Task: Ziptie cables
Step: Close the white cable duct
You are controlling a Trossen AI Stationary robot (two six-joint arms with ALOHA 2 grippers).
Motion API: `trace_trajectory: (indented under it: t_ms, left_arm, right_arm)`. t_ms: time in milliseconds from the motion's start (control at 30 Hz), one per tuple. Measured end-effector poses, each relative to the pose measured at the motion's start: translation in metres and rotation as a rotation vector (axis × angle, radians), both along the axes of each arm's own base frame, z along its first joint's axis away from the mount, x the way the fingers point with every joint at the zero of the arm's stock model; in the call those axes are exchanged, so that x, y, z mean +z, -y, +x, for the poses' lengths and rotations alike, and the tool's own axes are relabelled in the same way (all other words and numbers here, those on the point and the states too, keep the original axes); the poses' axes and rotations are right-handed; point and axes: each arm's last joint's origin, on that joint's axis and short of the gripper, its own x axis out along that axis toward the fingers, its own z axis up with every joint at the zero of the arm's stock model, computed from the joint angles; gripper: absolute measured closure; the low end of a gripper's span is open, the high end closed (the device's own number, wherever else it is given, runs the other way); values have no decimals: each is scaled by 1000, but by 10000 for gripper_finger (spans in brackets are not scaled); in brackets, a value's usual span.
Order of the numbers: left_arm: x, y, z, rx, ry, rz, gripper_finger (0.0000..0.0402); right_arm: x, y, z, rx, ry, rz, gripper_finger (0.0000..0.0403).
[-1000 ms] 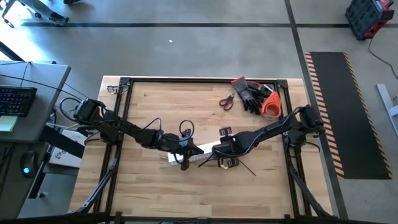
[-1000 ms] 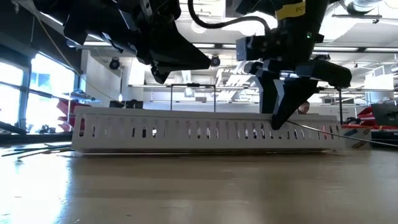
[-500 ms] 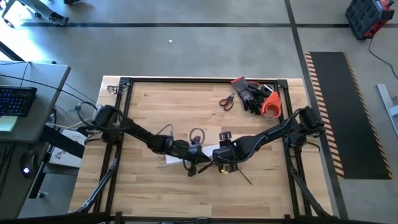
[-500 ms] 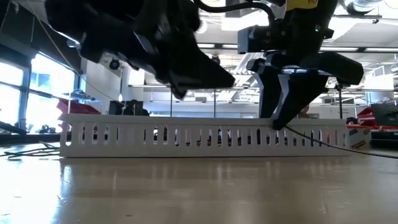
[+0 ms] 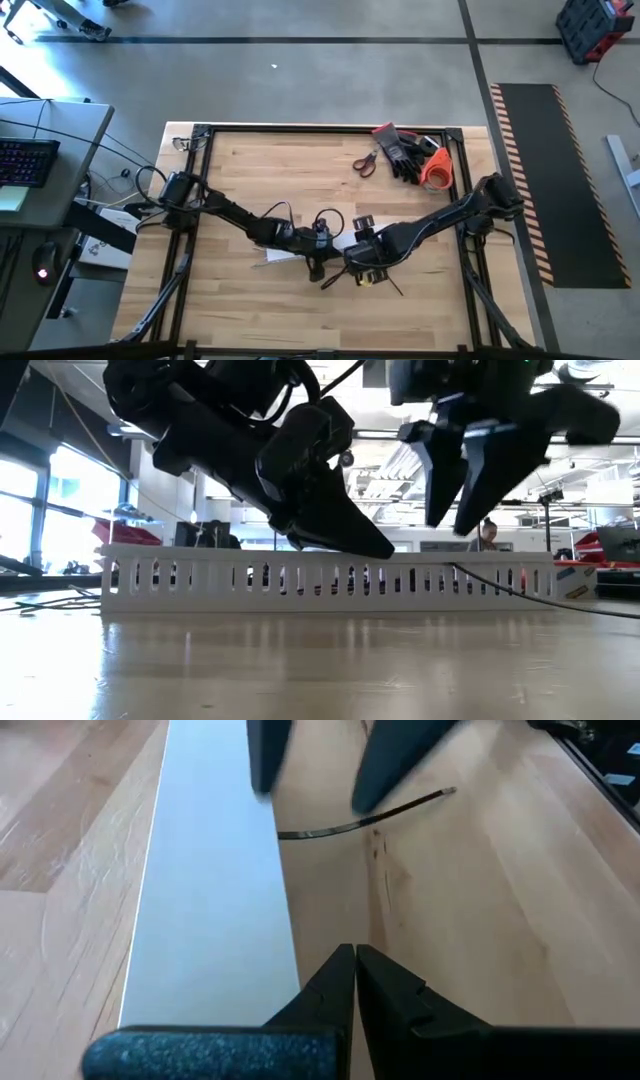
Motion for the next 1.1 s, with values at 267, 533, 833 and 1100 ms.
trace_trajectory:
  t_ms: [267, 533, 833, 1100]
  left_arm:
    - [-1, 8, -2, -25, 0, -3, 401]
    - [3, 7, -3, -25, 4, -6, 402]
    - [26, 14, 1, -48, 75, -33, 402]
    - [83, 15, -17, 3, 112, 33, 402]
  right_arm:
    - [35, 23, -60, -148, 291, 97, 288]
    - [-26, 55, -103, -330, 616, 234, 390]
    - [-100, 71, -135, -524, 712, 384, 401]
    - [-48, 57, -106, -329, 848, 278, 401]
